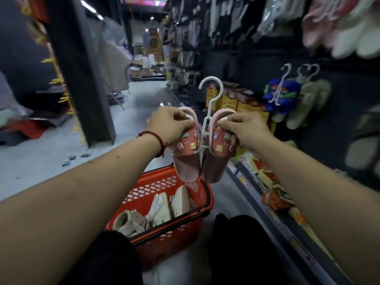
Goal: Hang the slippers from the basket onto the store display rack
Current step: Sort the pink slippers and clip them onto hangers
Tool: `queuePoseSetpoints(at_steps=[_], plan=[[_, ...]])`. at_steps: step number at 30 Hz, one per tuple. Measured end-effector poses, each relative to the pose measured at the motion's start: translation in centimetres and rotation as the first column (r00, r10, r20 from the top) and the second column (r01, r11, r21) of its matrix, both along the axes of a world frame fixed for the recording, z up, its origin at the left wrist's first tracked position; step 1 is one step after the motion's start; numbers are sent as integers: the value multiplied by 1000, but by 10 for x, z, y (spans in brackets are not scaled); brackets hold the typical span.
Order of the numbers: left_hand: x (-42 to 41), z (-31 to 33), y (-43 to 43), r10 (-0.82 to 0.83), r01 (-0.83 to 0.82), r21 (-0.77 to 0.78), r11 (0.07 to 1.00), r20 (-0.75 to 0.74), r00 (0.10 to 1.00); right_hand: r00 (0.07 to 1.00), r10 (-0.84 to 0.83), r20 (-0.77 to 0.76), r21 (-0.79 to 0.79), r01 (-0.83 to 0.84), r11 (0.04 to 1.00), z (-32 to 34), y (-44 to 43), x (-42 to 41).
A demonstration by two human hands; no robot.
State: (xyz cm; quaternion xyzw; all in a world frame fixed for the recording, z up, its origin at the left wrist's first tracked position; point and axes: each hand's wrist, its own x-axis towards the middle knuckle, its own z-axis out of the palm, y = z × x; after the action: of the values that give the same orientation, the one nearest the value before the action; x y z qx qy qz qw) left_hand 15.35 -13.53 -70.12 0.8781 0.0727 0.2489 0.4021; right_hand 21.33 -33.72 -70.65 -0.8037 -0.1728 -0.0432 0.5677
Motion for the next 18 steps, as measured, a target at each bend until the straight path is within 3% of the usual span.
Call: queuePoseSetpoints(at_steps=[10, 18], plan=[[58, 29, -139, -327, 321, 96, 942, 51, 944, 905, -400, 143, -26, 408, 913, 18, -144, -19], [74, 45, -282, -647, 634, 143, 760, 74, 759, 717, -678, 162, -68, 693, 718, 39, -274, -75]])
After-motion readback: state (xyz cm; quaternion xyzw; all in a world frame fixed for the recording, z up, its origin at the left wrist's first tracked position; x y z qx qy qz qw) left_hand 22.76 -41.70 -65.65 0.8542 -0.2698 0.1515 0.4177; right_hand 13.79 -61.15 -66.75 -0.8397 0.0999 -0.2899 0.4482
